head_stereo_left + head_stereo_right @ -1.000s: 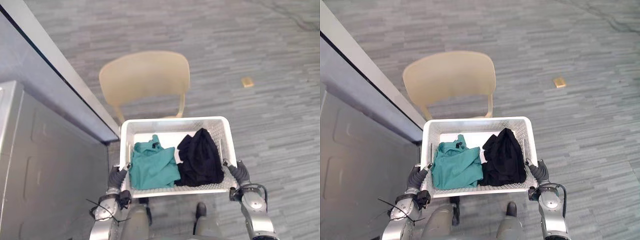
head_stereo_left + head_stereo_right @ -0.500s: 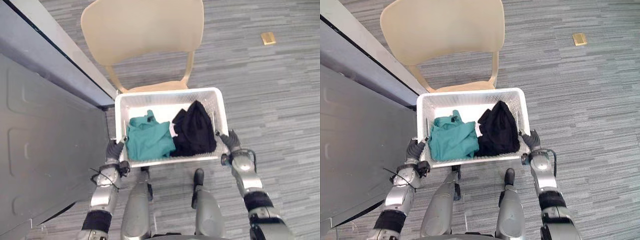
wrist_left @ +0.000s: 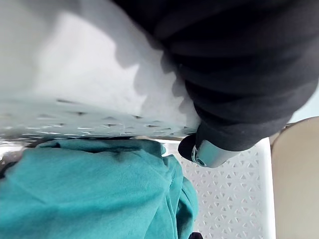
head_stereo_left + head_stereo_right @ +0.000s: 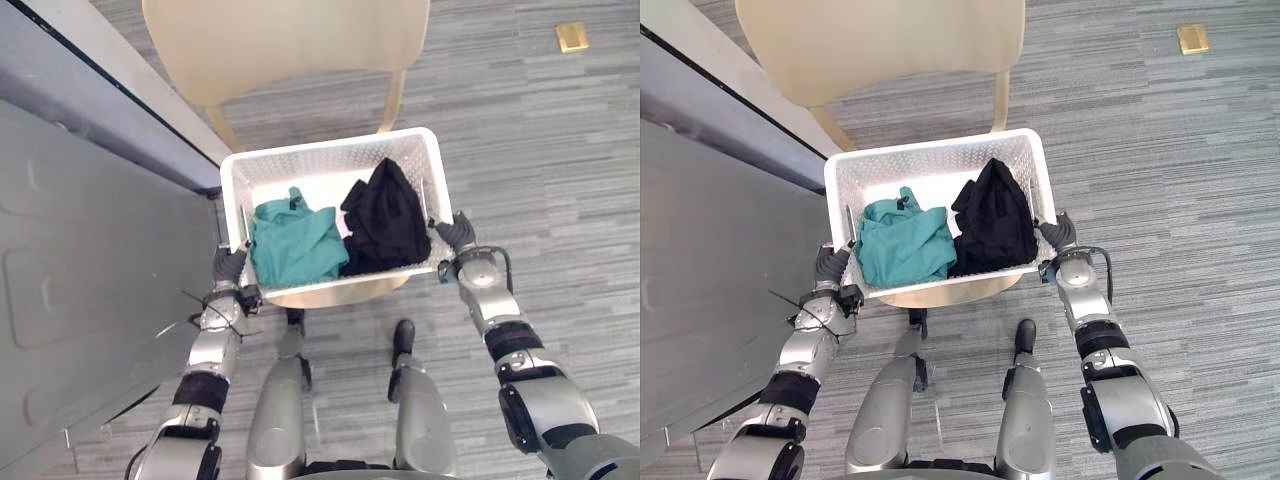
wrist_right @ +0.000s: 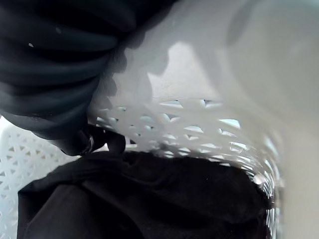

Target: Pick up the laundry basket with both hands and put the clothes into the washing machine.

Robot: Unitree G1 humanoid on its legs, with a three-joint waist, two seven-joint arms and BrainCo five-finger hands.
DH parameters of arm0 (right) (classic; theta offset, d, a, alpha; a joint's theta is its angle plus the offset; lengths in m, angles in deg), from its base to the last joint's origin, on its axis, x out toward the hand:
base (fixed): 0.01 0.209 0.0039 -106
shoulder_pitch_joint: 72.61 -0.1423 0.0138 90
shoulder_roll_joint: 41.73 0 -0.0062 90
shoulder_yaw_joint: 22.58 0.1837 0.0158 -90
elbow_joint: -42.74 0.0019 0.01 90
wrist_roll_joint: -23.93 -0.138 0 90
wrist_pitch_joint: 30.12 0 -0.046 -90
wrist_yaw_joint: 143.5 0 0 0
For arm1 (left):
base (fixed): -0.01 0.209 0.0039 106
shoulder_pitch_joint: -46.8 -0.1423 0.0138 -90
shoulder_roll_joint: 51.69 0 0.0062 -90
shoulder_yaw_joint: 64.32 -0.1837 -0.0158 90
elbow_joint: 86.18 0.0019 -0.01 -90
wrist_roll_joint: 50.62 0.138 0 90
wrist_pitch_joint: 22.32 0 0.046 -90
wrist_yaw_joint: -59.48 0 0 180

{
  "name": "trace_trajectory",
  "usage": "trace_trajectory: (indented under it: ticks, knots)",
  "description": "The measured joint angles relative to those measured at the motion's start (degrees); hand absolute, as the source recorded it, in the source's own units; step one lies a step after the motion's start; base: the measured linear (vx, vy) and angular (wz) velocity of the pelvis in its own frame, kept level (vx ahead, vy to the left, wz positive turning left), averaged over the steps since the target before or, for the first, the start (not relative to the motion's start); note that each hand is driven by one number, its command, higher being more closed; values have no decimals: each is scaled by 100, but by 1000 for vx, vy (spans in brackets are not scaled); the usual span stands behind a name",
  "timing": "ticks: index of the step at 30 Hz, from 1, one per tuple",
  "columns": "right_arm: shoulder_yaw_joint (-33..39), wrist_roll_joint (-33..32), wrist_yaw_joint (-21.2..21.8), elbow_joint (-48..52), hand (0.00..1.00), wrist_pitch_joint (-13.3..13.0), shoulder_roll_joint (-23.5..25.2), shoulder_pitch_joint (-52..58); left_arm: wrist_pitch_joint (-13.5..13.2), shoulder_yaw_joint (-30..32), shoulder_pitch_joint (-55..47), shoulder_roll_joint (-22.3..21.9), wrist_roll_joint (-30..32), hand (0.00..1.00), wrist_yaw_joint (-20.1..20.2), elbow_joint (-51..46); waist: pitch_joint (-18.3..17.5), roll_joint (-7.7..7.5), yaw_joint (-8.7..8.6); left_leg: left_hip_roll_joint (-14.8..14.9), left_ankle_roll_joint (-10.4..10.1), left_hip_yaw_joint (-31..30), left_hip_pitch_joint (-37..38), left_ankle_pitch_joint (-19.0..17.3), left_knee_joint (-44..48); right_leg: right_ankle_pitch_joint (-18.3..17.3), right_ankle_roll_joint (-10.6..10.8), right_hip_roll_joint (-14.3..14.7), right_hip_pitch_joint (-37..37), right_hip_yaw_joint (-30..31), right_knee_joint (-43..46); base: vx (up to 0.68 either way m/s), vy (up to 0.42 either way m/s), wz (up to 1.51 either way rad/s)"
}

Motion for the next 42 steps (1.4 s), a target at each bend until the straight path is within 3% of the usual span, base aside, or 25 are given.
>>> trace_trajectory:
  ticks: [1,2,18,28,36,38,42]
  knots:
    - [-1,0,-7,-65,100,-3,-10,-71,-1,0,67,0,-12,0,-29,71,8,0,7,-1,0,-3,-8,0,0,2,-2,-1,-7,0,2,0,0,0]
    - [-25,0,-11,-226,0,-2,-32,-215,10,-2,224,-1,-74,0,-82,237,9,-1,12,-5,0,-9,-13,0,0,5,-7,-3,-9,-4,2,0,0,0]
    - [-13,-284,-3,-583,0,-4,-41,-654,68,375,430,-9,-84,0,-428,441,15,9,13,-2,-1,-15,-29,0,0,5,-7,-2,-22,-16,-3,0,0,0]
    - [42,-344,269,934,0,46,-216,403,99,803,-100,55,-51,0,-405,-119,90,56,7,1,-7,61,285,-9,-5,4,-5,-11,218,56,7,-7,-7,-4]
    - [281,-340,482,1845,0,-83,-205,1047,90,1012,-649,116,-54,0,-166,-630,76,46,2,-3,-7,103,464,-10,-7,4,5,-20,335,119,49,-9,-5,-4]
    - [325,-340,489,2160,0,-105,-183,1272,88,1070,-806,77,-56,0,-146,-803,13,45,-3,-5,-13,106,537,-17,-7,-1,12,-21,415,118,35,0,0,0]
    - [654,-265,511,2823,0,-233,80,1993,45,1164,-1393,-53,-68,0,13,-1175,-462,39,2,-10,-41,101,645,-45,-8,-8,20,-22,574,105,-49,36,-28,2]
